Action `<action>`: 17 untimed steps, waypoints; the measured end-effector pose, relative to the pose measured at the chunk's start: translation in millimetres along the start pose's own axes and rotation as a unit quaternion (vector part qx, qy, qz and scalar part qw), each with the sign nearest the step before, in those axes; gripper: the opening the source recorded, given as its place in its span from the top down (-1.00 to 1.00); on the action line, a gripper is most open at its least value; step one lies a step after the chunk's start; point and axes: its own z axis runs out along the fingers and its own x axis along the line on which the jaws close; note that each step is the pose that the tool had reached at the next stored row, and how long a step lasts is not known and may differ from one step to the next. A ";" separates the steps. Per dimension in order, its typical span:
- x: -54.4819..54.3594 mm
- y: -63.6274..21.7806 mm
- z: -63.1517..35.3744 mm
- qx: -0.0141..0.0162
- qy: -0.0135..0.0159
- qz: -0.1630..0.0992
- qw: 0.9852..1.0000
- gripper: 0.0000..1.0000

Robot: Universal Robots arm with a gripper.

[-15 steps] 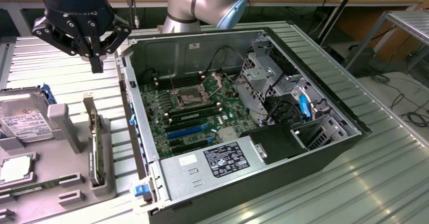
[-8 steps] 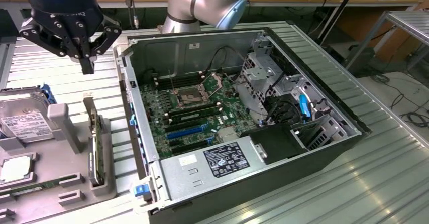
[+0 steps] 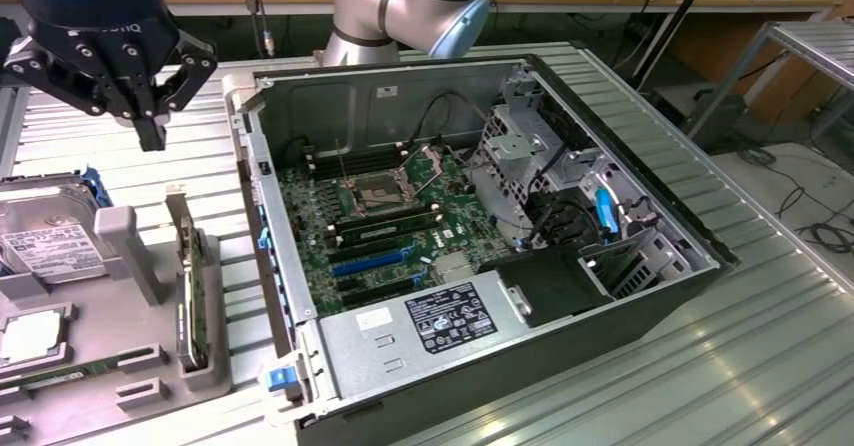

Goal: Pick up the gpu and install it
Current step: 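Reach for the gpu, then pick up the gpu and move the gpu toward the slot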

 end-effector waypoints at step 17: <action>2.1 -2.0 -0.2 0.000 0.000 0.000 1.000 0.79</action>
